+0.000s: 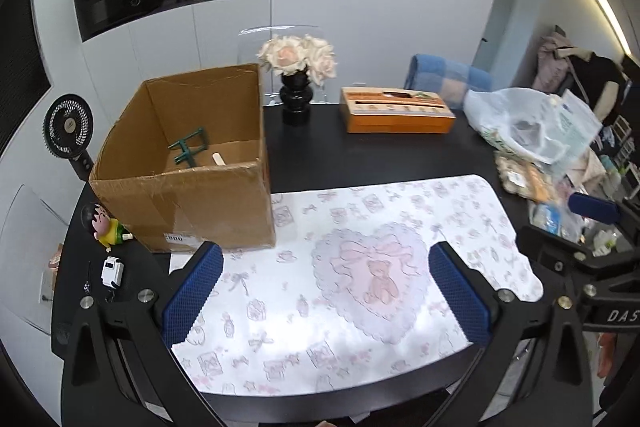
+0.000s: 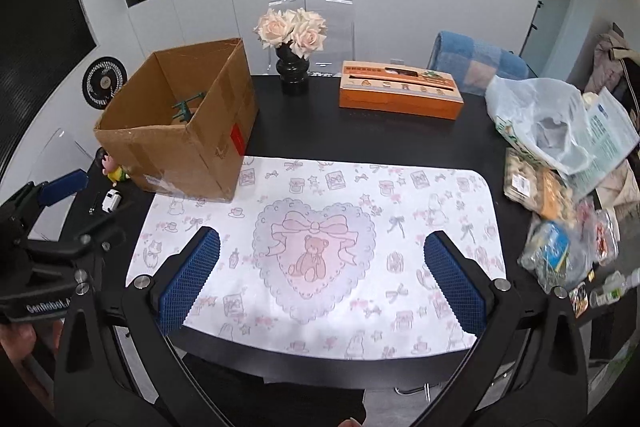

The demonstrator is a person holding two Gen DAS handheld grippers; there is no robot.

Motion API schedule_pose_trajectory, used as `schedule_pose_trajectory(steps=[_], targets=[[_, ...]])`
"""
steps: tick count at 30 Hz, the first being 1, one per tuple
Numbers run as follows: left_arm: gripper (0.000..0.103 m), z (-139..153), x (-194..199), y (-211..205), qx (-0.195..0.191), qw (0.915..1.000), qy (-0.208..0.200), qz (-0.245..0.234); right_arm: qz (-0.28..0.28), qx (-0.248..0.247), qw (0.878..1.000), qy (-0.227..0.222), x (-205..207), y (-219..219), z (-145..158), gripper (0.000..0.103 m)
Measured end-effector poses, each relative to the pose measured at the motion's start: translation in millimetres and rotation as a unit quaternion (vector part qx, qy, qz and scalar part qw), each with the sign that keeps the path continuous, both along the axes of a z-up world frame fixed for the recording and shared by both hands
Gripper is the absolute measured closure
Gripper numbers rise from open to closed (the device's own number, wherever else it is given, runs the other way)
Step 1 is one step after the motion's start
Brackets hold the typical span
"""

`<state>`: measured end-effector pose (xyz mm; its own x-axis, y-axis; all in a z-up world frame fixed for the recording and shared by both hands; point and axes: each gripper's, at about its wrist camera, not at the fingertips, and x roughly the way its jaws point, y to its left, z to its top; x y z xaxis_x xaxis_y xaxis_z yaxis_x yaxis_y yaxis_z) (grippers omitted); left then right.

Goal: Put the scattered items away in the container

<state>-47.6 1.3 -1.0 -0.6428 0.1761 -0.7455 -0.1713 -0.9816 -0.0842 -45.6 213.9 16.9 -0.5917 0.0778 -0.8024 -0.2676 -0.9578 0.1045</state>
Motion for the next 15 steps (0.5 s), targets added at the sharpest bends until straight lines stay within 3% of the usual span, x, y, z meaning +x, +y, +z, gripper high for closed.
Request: schedule_pose_trajectory(steps=[5, 15], targets=[[0.0, 18, 32, 10, -0.002, 0.9999, 0.006, -0.009, -0.006, 0.014, 1.0, 0.004, 37, -10, 20, 0.0], [0.0, 32, 59, -20, 0.008, 0.9992, -0.004, 0.04, -0.004, 0.023, 0.999, 0.028, 60, -33, 58, 0.0]])
